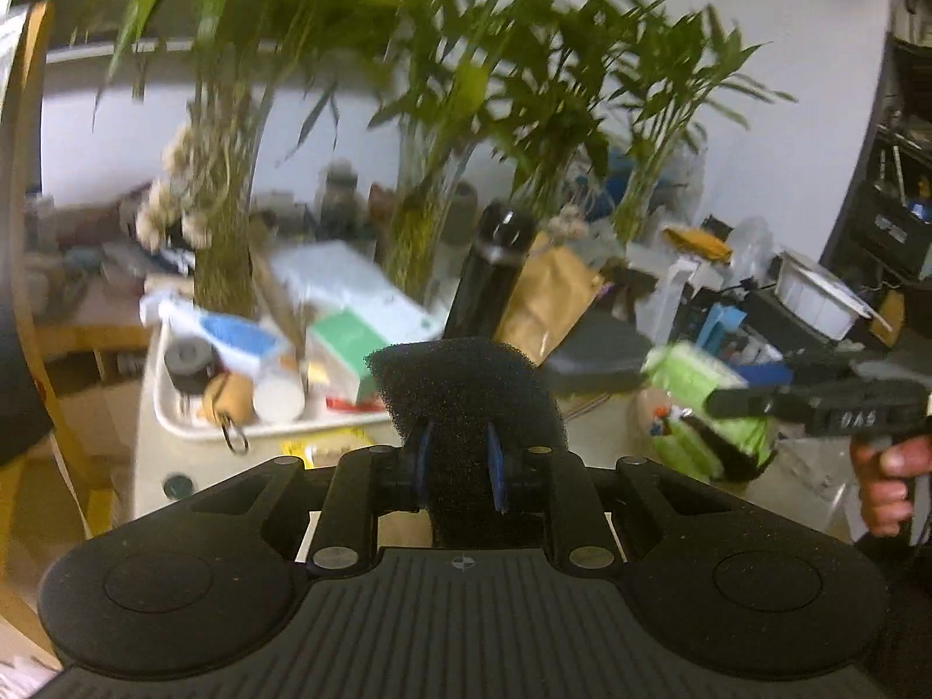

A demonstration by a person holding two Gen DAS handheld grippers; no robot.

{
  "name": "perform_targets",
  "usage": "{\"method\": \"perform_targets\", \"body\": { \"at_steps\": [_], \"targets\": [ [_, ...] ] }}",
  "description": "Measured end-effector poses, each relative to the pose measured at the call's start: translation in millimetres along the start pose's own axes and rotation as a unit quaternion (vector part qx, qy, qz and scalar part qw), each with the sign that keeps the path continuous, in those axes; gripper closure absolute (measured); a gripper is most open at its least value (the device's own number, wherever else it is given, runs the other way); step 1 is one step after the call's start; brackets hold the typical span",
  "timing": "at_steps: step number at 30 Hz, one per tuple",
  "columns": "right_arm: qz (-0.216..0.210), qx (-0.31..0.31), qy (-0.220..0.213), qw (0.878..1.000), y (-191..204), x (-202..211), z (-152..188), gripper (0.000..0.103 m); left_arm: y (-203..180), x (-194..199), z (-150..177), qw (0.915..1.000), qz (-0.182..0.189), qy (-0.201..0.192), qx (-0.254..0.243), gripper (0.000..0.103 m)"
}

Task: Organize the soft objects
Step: 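Lift the wipes pack with the right tool while the left tool lifts the foam pad, then carry the wipes pack with the right tool while the left tool carries the foam pad over the box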

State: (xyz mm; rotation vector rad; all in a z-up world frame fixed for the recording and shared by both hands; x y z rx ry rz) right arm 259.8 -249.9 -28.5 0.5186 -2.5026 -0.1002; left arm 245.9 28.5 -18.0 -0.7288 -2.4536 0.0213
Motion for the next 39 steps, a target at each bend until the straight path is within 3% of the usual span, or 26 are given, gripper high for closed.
{"method": "perform_targets", "body": {
  "at_steps": [8, 24, 33, 39],
  "targets": [
    [-0.009, 0.012, 0.004, 1.0, 23.5, 40.4, 14.1, 0.053, -35.9, 50.9, -16.5, 0.9993, 0.008, -0.009, -0.035, 0.084],
    [-0.016, 0.015, -0.001, 1.0, 45.7, 91.1, 44.7, 0.053, -90.2, 86.1, 34.2, 0.9951, 0.034, 0.009, -0.092, 0.084],
    [-0.017, 0.011, 0.003, 1.0, 51.2, 97.8, 52.9, 0.053, -127.0, 81.1, 72.7, 0.9805, 0.027, 0.025, -0.193, 0.083],
    [-0.017, 0.012, 0.006, 1.0, 53.5, 101.4, 57.1, 0.053, -138.1, 84.3, 92.6, 0.9748, 0.044, 0.008, -0.218, 0.074]
  ]
}}
Point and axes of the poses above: each gripper's, at about its wrist camera, not at the fingertips, and x roughly against the way its jaws point, y to its left, z to its underside, the point moved 3 cm from there along -x, roughly the way its jaws point, and after that the axes turned 3 degrees about -x, right-handed, at the moved point
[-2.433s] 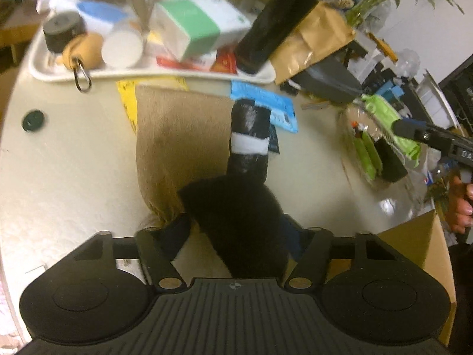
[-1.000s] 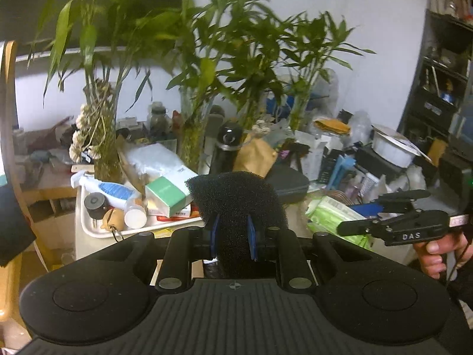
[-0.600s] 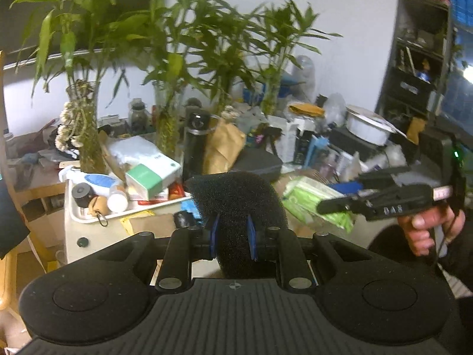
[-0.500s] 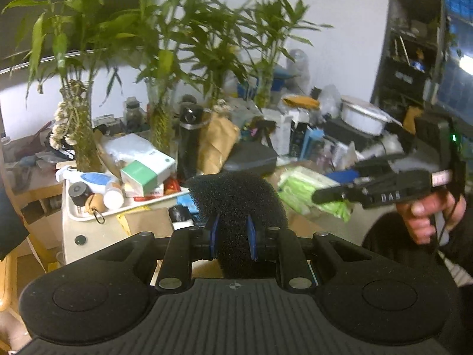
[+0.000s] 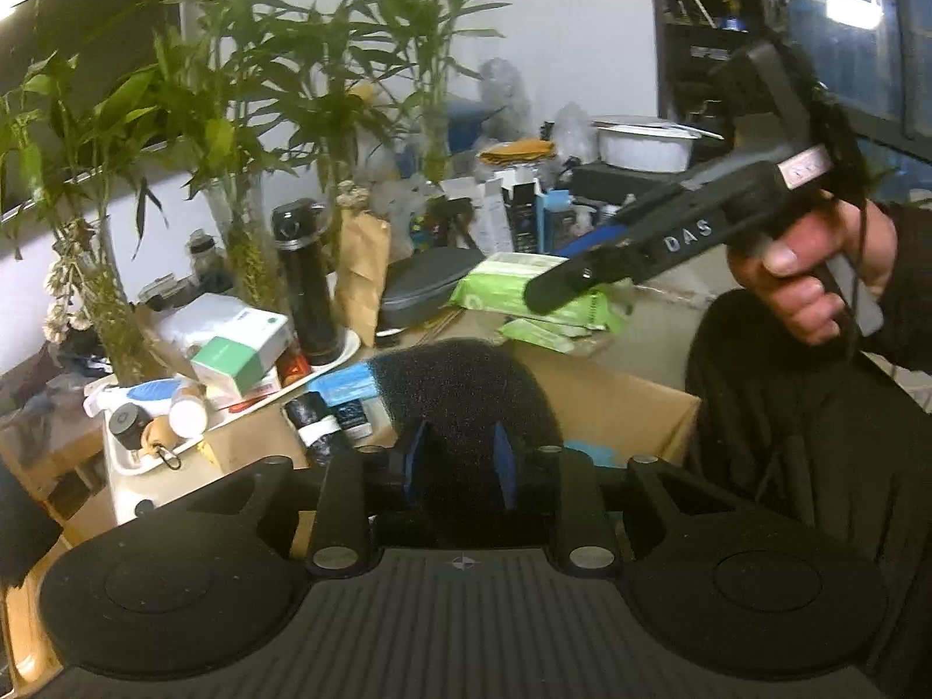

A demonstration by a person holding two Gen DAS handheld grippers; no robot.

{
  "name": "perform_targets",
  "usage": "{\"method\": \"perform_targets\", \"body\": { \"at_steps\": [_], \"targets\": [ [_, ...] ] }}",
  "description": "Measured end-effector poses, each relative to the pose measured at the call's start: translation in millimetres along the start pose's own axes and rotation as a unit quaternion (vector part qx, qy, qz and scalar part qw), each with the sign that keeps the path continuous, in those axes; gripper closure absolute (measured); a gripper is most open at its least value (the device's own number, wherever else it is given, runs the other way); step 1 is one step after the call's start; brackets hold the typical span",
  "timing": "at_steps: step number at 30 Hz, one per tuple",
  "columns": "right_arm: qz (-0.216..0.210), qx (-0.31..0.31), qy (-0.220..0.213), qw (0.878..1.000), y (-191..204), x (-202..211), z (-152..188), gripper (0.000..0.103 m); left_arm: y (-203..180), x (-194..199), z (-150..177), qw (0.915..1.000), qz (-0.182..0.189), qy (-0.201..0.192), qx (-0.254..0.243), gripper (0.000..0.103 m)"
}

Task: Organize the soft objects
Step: 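Carry the wipes pack with the right tool while the left tool carries the foam pad over the box, then open the right gripper over the box while the left gripper releases the foam pad inside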

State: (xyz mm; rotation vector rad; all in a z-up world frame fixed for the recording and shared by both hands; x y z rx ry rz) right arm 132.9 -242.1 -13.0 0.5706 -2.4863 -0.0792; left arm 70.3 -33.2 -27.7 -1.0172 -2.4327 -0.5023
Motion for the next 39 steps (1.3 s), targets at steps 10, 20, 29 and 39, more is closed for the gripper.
{"method": "perform_targets", "body": {
  "at_steps": [10, 20, 29, 39],
  "targets": [
    [0.001, -0.005, 0.007, 1.0, 3.7, 3.2, 11.1, 0.053, -6.7, 15.9, 11.2, 0.9988, -0.02, -0.011, 0.044, 0.032],
    [0.014, -0.009, 0.007, 1.0, 8.8, 0.7, 10.5, 0.053, 15.2, 21.6, 32.8, 0.983, -0.045, 0.026, 0.176, 0.032],
    [0.023, -0.013, 0.069, 0.997, 14.2, -20.4, 19.1, 0.031, 25.3, 27.7, 40.3, 0.9768, -0.075, 0.036, 0.197, 0.032],
    [0.053, -0.034, 0.09, 0.994, 0.8, -28.0, 30.3, 0.005, 29.3, 26.1, 40.2, 0.9752, -0.091, 0.046, 0.197, 0.032]
  ]
}}
Point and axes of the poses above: each gripper's, at about its wrist camera, not at the fingertips, and x roughly against the way its jaws point, y to its left, z to its underside, the point moved 3 cm from there along -x, roughly the way its jaws point, and after that the axes turned 3 degrees about -x, right-handed, at the moved point
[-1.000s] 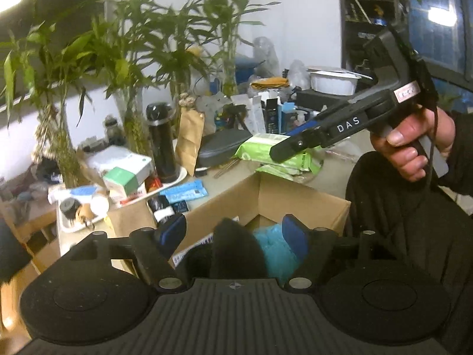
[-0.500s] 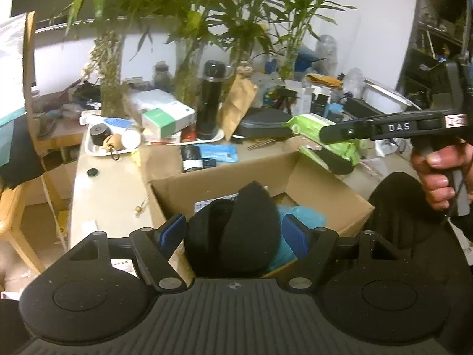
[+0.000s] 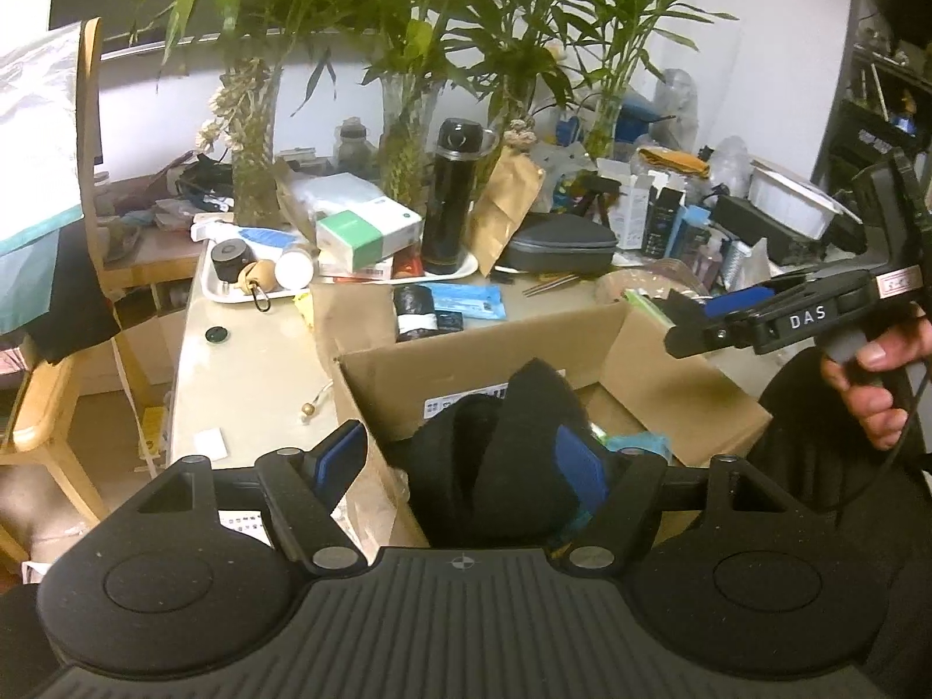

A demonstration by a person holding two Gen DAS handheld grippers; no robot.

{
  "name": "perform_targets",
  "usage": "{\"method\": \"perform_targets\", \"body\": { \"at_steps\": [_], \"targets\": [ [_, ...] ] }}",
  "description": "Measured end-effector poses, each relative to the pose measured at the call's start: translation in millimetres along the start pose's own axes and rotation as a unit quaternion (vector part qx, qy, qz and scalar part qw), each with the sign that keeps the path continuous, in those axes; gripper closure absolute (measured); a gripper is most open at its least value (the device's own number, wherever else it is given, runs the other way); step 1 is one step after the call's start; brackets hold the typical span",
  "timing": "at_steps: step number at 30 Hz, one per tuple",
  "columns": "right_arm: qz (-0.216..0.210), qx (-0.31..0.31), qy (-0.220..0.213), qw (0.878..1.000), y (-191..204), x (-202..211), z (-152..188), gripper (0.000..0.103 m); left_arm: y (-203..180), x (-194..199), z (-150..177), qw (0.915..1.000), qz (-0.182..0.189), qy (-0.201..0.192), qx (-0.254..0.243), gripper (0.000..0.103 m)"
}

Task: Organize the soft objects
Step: 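Open the right gripper over the box while the left gripper releases the foam pad inside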

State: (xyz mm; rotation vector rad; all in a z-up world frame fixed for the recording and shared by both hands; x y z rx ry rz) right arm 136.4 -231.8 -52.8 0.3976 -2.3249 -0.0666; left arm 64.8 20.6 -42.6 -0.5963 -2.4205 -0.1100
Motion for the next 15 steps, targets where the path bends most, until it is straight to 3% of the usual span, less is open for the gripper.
{"method": "perform_targets", "body": {
  "at_steps": [15],
  "targets": [
    [-0.005, -0.001, 0.017, 1.0, -3.3, -8.6, 3.8, 0.0, 8.7, -12.5, -3.4, 0.9995, -0.021, 0.02, 0.013, 0.032]
  ]
}}
Point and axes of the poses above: each gripper's, at about its wrist camera, not at the fingertips, and x roughly against the way its jaws point, y to its left, z to its underside, the point moved 3 cm from there along -x, roughly the way its jaws point, and after that the axes turned 3 degrees about -x, right-handed, at the moved point
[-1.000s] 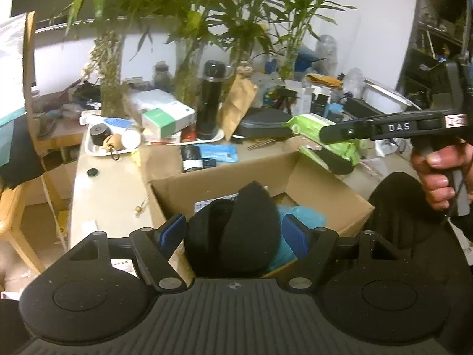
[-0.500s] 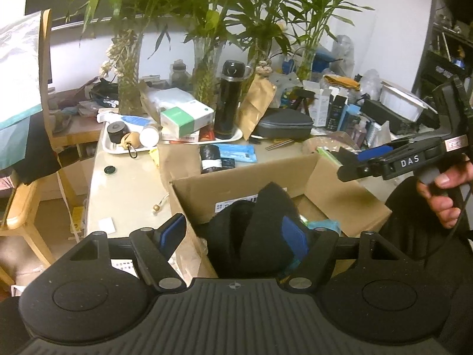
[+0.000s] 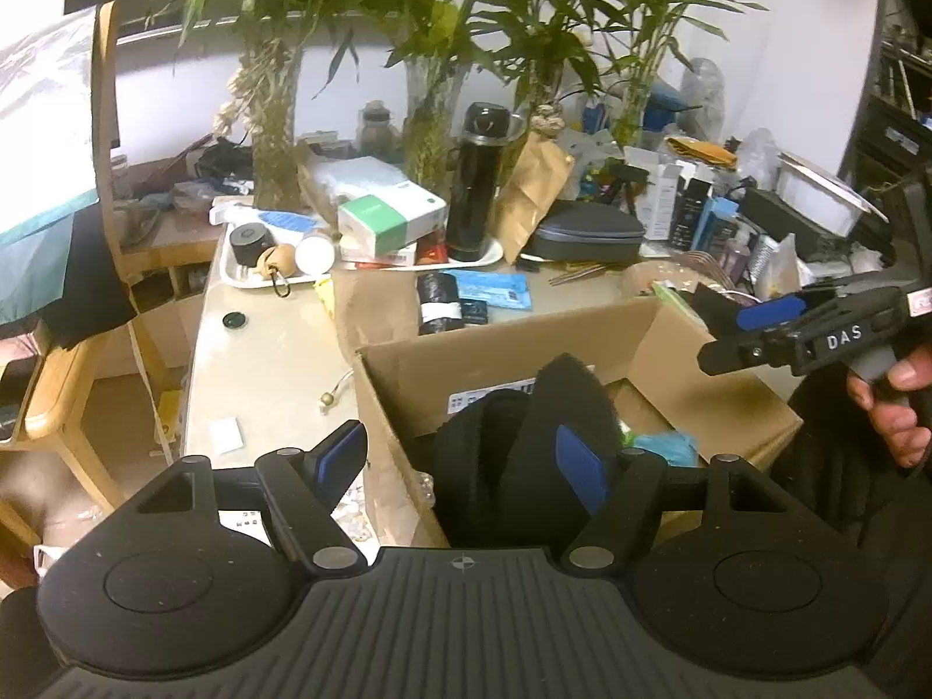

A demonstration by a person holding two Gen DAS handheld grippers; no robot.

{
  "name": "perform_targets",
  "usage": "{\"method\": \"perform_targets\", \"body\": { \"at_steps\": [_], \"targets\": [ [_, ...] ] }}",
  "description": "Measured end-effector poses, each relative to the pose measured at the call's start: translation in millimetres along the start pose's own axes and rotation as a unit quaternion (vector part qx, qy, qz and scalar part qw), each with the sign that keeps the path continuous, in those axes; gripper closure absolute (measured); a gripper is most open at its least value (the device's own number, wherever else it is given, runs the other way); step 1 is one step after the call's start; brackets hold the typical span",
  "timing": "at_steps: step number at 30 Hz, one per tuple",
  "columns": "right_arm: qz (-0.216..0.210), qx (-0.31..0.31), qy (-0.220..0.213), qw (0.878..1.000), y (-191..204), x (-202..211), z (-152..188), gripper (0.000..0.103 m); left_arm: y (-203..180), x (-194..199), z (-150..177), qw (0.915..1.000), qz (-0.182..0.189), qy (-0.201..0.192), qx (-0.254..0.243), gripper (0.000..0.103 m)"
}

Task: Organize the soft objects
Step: 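Open the right gripper over the box while the left gripper releases the foam pad inside, then move the right tool to the blue wipes pack while the left tool approaches the burlap pouch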

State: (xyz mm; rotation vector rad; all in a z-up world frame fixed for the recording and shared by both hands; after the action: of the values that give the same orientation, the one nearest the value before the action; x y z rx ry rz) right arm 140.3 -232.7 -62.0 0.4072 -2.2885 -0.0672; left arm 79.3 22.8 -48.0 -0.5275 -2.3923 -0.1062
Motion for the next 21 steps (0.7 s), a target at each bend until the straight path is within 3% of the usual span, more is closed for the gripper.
{"method": "perform_targets", "body": {
  "at_steps": [15, 21],
  "targets": [
    [0.018, 0.007, -0.018, 1.0, -4.7, -9.9, -23.9, 0.0, 13.5, -13.6, -18.2, 0.9999, -0.011, -0.007, 0.011, 0.032],
    [0.03, 0.005, -0.056, 0.998, -10.4, -8.3, -36.0, 0.0, 18.4, -18.2, -30.1, 0.9997, -0.018, -0.017, 0.007, 0.032]
  ]
}}
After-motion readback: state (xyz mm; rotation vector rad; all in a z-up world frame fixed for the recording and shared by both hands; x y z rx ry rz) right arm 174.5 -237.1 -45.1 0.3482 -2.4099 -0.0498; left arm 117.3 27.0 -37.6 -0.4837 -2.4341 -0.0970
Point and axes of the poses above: each gripper's, at about its wrist camera, not at the fingertips, and x roughly against the way its jaws point, y to its left, z to its underside, the point moved 3 cm from there along -x, roughly the way its jaws point, and after that the axes turned 3 degrees about -x, right-handed, at the moved point
